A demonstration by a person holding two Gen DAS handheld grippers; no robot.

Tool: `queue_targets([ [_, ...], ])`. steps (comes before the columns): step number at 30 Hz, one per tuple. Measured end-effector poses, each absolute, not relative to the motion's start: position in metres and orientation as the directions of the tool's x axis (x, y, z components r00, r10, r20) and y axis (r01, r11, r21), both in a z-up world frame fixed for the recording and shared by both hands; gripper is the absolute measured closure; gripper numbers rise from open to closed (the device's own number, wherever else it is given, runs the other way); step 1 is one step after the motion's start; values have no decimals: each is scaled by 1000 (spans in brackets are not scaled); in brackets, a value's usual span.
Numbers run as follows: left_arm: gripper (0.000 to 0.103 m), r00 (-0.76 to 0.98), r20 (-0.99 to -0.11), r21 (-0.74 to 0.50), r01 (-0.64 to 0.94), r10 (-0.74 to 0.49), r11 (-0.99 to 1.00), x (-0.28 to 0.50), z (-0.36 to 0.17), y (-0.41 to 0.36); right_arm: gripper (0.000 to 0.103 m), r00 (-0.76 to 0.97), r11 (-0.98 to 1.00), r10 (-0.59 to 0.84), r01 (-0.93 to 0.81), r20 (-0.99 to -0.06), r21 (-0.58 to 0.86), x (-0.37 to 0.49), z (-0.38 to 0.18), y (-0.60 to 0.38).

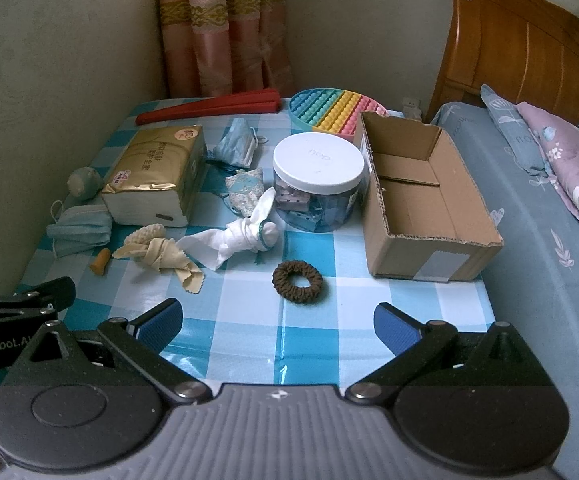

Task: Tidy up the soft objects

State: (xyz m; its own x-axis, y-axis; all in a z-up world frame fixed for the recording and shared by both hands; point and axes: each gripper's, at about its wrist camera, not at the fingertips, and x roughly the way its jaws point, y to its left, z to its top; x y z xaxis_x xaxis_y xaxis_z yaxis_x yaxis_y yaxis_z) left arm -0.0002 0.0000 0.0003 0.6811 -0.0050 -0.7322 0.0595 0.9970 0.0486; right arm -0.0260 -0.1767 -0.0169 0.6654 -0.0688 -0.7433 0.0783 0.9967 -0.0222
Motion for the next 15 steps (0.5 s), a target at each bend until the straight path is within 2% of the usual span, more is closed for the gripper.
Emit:
queue_targets([
  [15,1,684,-729,47,61,-8,997,4,4,-2,0,669,997,-71,74,-740,-28,-24,-14,-176],
])
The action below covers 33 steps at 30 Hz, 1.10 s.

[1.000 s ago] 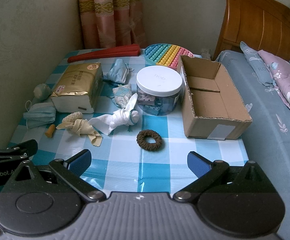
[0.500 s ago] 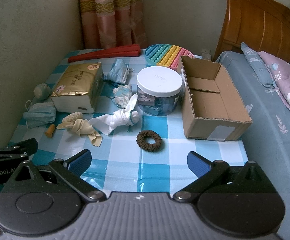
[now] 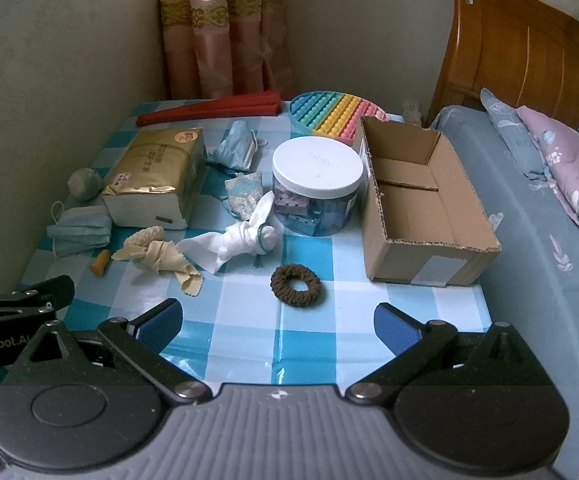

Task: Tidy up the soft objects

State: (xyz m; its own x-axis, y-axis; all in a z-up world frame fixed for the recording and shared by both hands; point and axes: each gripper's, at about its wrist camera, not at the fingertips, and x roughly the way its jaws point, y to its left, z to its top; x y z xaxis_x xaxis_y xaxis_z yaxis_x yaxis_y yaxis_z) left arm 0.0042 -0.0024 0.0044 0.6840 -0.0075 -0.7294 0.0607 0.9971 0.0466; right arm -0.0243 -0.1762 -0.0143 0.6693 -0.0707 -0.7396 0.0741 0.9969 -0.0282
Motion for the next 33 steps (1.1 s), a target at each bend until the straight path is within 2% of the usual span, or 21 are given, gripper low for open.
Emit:
queue_targets([
  [33,1,685,-728,41,60,-11,997,1,8,-1,0,671,997,-69,68,-738,-31,-22,-14,-178],
])
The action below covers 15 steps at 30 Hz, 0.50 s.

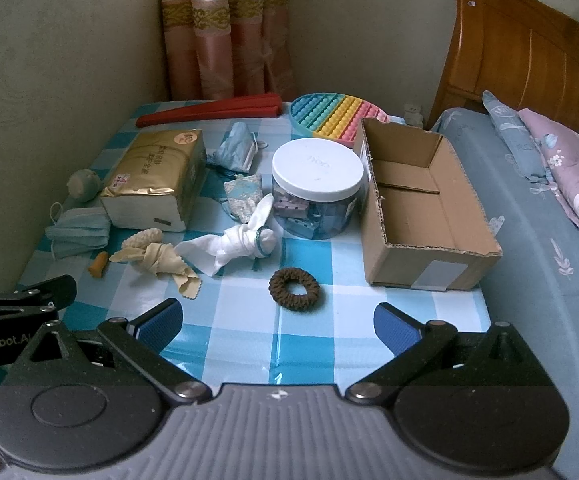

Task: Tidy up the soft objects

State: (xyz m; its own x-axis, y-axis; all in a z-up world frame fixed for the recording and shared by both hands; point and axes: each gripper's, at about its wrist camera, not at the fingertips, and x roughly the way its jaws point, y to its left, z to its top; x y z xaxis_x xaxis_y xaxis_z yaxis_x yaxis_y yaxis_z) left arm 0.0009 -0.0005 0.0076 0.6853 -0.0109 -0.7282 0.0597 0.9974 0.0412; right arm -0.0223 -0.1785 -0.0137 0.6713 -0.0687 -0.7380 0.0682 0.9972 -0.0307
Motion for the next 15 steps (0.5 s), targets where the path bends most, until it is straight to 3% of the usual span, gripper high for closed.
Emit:
queue_targets([
  [15,1,689,-724,17,64,-32,998,14,-3,-5,0,684,998,-54,29,-727,-47,-11,-20,-181],
])
